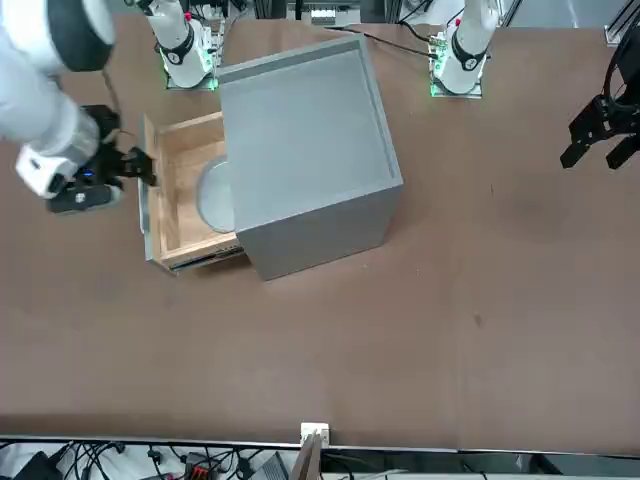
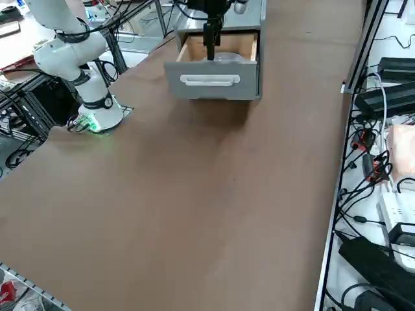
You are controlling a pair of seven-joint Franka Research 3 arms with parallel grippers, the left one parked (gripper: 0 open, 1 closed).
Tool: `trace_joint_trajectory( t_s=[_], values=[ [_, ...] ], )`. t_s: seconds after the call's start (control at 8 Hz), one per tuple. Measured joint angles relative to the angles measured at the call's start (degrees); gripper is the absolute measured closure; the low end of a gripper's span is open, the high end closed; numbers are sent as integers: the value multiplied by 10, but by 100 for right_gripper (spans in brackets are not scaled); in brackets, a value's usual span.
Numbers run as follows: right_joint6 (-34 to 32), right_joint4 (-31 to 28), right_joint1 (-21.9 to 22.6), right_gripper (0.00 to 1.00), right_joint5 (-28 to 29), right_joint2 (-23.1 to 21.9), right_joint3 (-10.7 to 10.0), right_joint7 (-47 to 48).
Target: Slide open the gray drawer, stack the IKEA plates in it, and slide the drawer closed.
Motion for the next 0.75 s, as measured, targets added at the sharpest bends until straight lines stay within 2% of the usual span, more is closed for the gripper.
trace_joint_trajectory(
  t_s=[0.25, 0.5, 0.62, 0.75],
  values=[
    [4, -1, -63, 52, -2, 22, -3, -115],
    [23, -1, -90, 71, -2, 70, -4, -170],
    [36, -2, -89, 87, -2, 96, -2, -173],
    [47, -3, -86, 93, -2, 116, 3, -174]
  ],
)
